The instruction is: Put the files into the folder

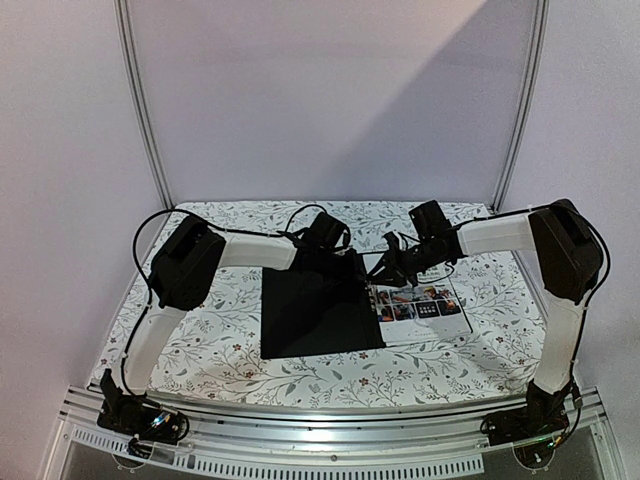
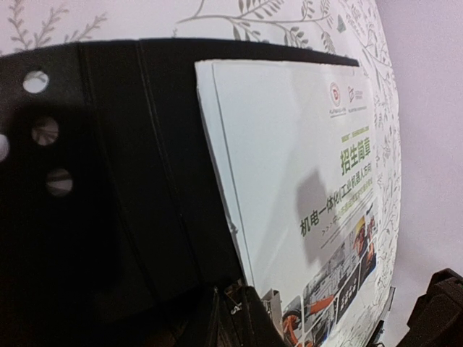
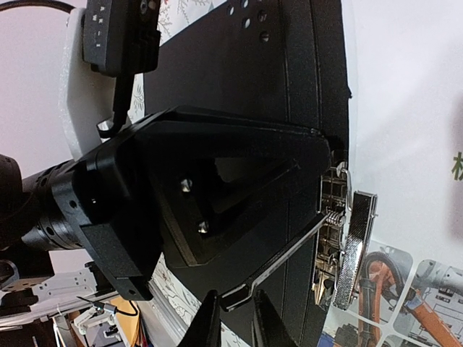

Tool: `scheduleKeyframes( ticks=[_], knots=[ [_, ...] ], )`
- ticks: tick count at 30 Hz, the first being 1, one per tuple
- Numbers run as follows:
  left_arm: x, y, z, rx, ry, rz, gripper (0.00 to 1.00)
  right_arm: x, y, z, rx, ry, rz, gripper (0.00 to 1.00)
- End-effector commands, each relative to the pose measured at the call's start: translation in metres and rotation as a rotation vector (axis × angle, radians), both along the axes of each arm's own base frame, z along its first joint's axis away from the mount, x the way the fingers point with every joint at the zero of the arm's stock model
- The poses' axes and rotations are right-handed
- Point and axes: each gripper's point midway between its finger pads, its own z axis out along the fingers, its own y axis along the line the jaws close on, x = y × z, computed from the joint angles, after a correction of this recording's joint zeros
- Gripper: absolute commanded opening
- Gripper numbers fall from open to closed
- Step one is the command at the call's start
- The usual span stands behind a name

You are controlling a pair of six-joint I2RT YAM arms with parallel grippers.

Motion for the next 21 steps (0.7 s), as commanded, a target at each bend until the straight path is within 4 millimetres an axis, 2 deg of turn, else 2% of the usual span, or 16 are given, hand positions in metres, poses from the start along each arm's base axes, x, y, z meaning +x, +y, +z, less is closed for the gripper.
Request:
scheduleKeyframes(
  ticks=[1,21],
  knots=[
    [-0.023,0.002,-0.028,0.059,0.065,-0.038,0.13,-0.003,-0.004,-0.012,-0.005,0.02,-0.002,0.14],
    [-0.024,0.005,-0.034,0.067,0.072,-0.032,0.12,-0.018,-0.006,-0.02,0.011,0.058,0.005,0.12]
  ],
)
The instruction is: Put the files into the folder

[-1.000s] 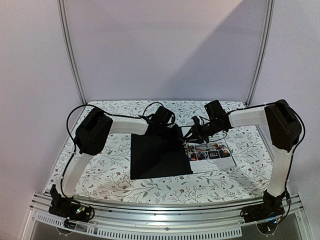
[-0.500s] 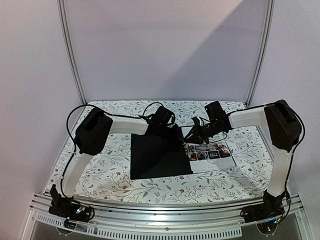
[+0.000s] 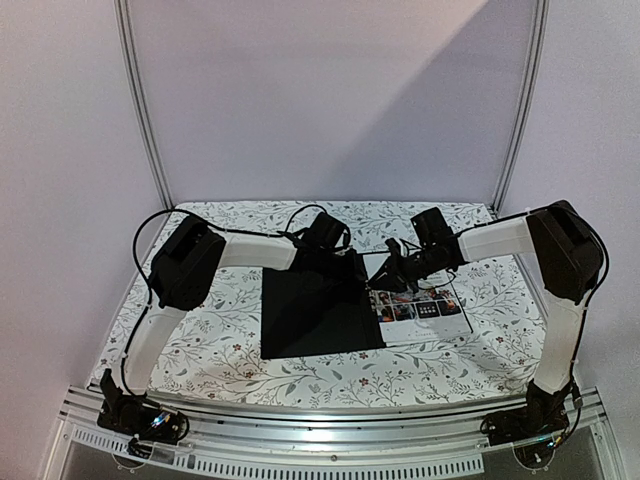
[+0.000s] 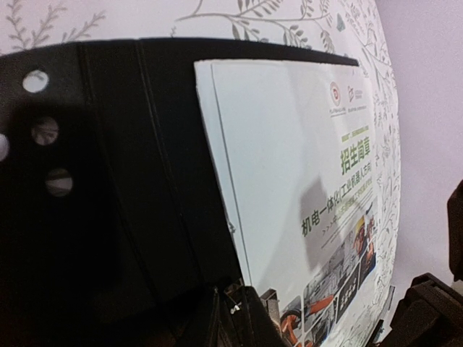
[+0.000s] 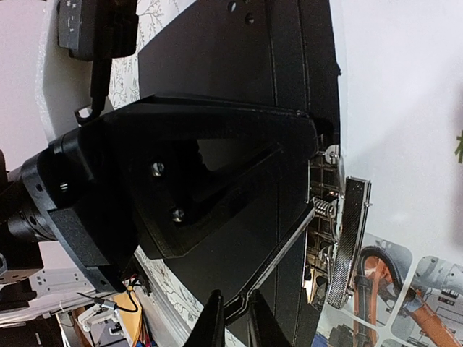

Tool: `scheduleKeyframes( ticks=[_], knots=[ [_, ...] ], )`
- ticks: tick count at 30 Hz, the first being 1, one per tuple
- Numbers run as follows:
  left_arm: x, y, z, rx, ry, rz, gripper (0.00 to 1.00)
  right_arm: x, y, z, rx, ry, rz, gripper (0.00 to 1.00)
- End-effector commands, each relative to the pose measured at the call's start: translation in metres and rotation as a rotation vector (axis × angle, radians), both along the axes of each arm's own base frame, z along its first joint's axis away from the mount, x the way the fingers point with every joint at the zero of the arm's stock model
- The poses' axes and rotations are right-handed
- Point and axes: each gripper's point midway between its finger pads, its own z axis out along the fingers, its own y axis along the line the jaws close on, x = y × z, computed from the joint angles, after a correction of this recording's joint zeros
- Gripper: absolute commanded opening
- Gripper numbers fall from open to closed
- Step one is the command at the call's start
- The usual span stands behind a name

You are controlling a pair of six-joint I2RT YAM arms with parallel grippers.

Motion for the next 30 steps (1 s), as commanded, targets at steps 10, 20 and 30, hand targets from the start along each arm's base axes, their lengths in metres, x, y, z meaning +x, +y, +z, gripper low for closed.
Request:
scheduleKeyframes(
  ticks=[10,20,30],
  knots=[
    [-0.023,0.005,-0.035,0.072,0.071,-0.028,0.12,-0.015,-0.003,-0.007,-0.001,0.048,0.008,0.13],
    [-0.023,0.005,-0.036,0.073,0.072,-0.029,0.12,-0.017,-0.002,-0.002,0.011,0.042,0.012,0.12],
    [-0.023,0.006,-0.036,0.076,0.071,-0.028,0.12,-0.023,0.001,-0.003,0.014,0.052,0.021,0.09]
  ],
)
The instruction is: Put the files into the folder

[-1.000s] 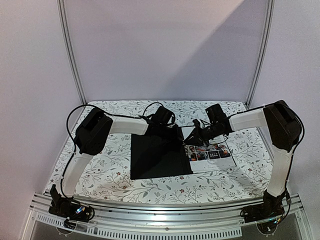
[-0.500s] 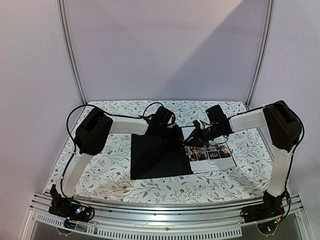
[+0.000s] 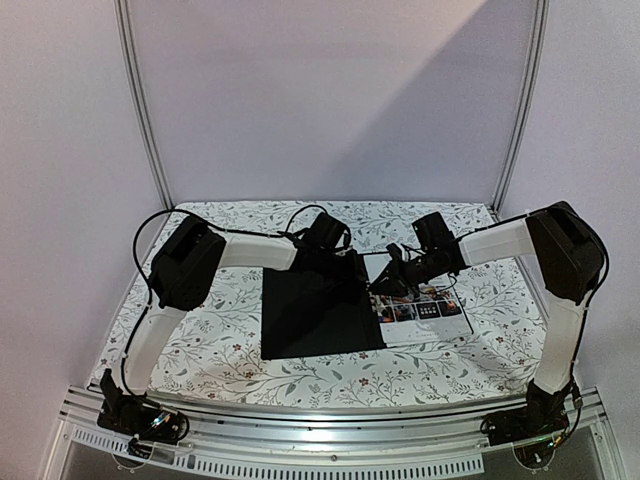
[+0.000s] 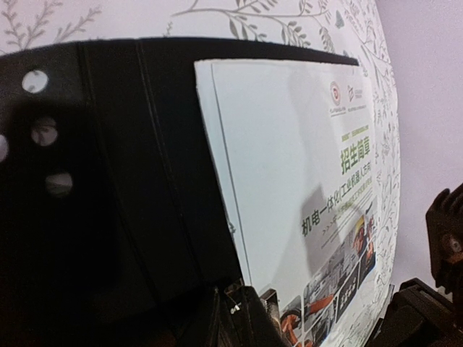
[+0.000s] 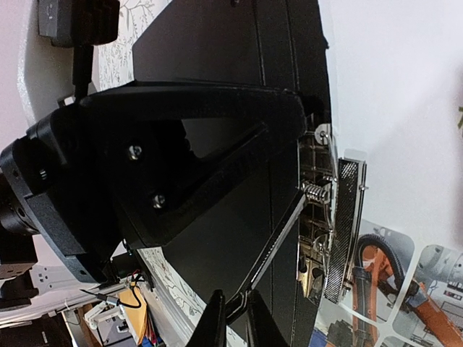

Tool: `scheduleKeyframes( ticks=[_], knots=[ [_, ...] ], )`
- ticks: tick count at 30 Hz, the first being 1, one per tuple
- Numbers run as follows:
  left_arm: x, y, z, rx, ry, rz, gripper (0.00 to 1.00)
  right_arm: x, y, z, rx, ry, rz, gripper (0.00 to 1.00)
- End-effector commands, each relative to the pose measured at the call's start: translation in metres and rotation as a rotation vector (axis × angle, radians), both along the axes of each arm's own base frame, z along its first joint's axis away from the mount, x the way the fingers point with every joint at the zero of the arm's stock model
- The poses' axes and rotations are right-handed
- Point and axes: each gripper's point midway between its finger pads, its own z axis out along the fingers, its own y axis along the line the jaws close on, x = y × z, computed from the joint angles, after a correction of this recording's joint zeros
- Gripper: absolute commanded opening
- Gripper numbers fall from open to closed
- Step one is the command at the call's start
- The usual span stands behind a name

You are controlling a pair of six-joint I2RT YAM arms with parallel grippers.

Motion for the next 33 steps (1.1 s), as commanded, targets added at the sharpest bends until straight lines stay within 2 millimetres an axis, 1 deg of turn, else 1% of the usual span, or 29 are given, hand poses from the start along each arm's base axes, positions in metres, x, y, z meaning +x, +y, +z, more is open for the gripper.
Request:
scheduleKeyframes(
  ticks=[1,8,15,27,33],
  knots=[
    [-0.022,0.007,-0.037,0.077,0.07,-0.024,0.12,-0.013,0.001,0.002,0.001,0.02,0.02,0.1],
    [-0.022,0.008,-0.039,0.082,0.071,-0.021,0.12,-0.02,0.002,-0.001,-0.003,0.032,0.03,0.1],
    [-0.021,0.011,-0.041,0.093,0.073,-0.011,0.12,-0.03,0.0,-0.01,-0.012,0.054,0.045,0.11],
    [-0.019,0.014,-0.042,0.097,0.073,-0.004,0.12,-0.045,-0.011,-0.033,-0.079,0.084,0.066,0.1],
    [-0.017,0.015,-0.042,0.095,0.072,-0.001,0.12,-0.051,-0.021,-0.046,-0.145,0.086,0.074,0.1]
  ],
)
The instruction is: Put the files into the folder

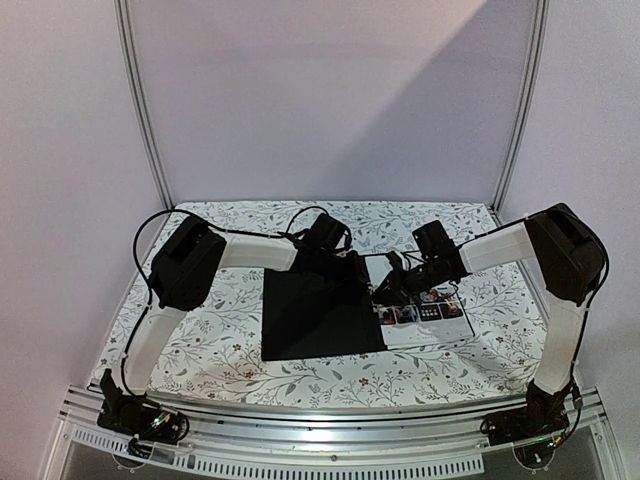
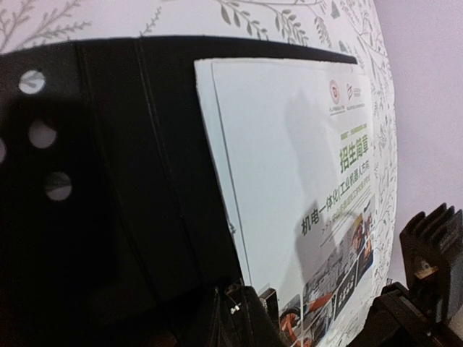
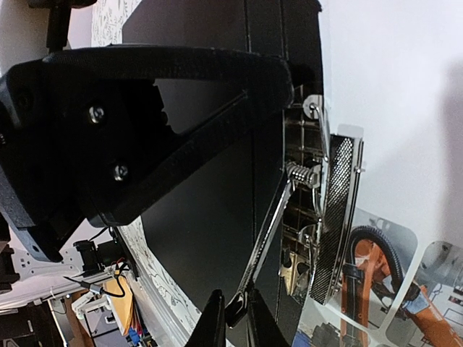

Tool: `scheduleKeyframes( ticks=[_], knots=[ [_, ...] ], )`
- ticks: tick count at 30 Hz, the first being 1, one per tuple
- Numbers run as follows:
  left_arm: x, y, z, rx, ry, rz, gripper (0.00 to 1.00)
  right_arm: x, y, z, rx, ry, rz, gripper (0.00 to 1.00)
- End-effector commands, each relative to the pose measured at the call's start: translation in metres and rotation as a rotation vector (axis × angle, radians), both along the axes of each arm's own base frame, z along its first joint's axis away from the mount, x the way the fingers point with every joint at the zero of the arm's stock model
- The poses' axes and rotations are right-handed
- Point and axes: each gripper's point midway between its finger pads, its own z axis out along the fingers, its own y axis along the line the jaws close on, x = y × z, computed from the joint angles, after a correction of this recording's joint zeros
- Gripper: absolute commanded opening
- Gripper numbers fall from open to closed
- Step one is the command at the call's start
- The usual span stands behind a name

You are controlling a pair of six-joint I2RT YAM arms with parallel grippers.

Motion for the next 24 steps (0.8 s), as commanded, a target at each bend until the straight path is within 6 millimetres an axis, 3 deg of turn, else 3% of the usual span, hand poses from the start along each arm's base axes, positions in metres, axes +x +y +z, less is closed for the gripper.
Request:
scheduleKeyframes(
  ticks=[1,24],
  knots=[
    [-0.015,0.016,-0.041,0.1,0.066,0.007,0.12,-0.032,-0.019,-0.032,-0.141,0.09,0.028,0.1],
    [-0.016,0.019,-0.049,0.118,0.069,0.009,0.11,-0.044,-0.055,-0.059,-0.456,0.02,0.113,0.1]
  ],
)
